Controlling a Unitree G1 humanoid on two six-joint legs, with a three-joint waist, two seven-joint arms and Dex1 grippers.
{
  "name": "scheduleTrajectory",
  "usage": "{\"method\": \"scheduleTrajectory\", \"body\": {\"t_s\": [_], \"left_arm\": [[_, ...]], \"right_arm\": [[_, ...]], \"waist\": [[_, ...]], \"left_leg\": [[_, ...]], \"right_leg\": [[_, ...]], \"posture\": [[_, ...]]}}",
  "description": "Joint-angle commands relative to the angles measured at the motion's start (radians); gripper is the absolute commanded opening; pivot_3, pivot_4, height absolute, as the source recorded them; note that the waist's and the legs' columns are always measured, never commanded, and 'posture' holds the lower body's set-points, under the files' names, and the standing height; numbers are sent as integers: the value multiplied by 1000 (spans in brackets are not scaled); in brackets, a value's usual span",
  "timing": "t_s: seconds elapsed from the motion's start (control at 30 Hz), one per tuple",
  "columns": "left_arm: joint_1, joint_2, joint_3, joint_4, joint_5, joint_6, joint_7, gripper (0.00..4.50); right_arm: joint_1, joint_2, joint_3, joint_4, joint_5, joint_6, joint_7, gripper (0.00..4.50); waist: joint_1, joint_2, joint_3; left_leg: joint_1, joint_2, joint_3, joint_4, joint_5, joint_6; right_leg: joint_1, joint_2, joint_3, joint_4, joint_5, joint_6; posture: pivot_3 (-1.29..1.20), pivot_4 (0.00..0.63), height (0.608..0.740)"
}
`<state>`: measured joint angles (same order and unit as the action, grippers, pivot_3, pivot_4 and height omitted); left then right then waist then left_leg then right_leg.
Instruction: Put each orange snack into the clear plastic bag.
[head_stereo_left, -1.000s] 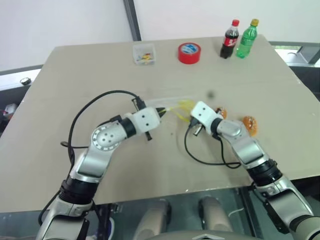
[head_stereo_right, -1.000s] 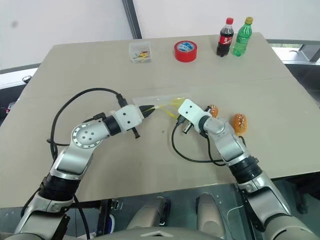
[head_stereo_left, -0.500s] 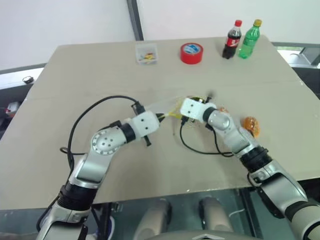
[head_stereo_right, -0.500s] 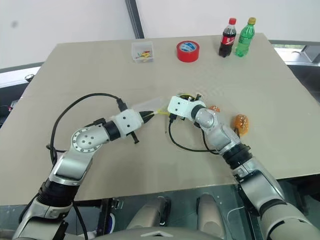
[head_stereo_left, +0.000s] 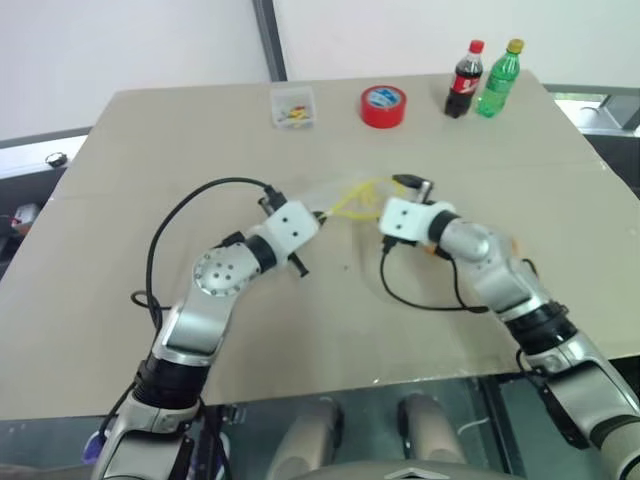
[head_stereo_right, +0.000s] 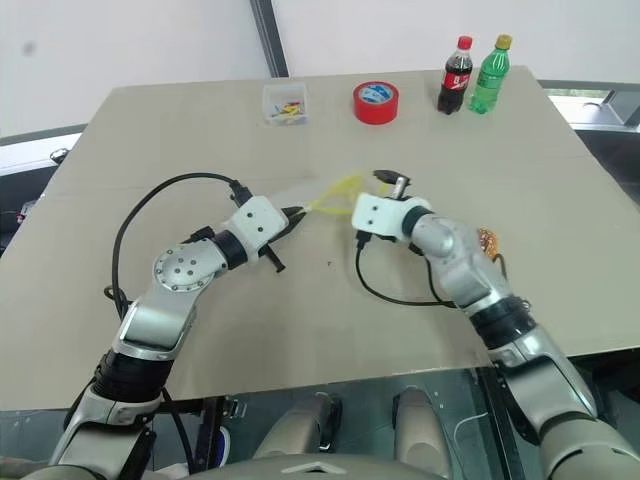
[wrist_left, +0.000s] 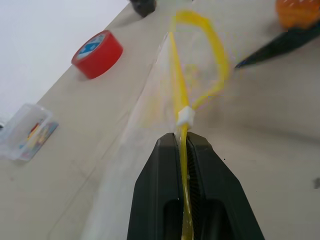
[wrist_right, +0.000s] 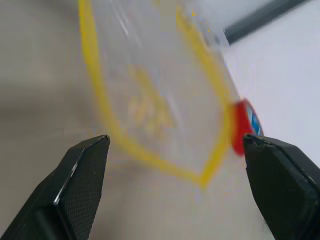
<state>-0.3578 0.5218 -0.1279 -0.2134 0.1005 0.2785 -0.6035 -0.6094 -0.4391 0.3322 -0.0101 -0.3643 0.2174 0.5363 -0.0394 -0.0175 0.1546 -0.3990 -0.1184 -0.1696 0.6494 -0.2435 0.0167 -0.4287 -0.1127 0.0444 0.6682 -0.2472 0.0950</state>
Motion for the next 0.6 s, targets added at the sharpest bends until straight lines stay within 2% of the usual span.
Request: {"method": "scheduleTrajectory", "body": {"t_s": [0.03,0.3,0.6], "left_arm": [[-35,-1,14,3,5,-7,17,0],[-36,6,12,34,3,-33,20,0],[-41,2,10,44,-3,-40,16,0]], "right_arm": [[64,22,-85,-180,49,166,20,4383],[171,254,-281,-388,88,764,-133,4383],[229,388,-360,-366,138,829,-297,4383]], "waist": [[1,0,0],[2,0,0],[0,0,0]], "left_leg": [[0,0,0,0,0,0],[0,0,0,0,0,0],[0,0,0,0,0,0]], "right_leg": [[0,0,0,0,0,0],[0,0,0,1,0,0],[0,-1,0,1,0,0]], "posture": [[0,150,740],[0,150,740],[0,150,740]]}}
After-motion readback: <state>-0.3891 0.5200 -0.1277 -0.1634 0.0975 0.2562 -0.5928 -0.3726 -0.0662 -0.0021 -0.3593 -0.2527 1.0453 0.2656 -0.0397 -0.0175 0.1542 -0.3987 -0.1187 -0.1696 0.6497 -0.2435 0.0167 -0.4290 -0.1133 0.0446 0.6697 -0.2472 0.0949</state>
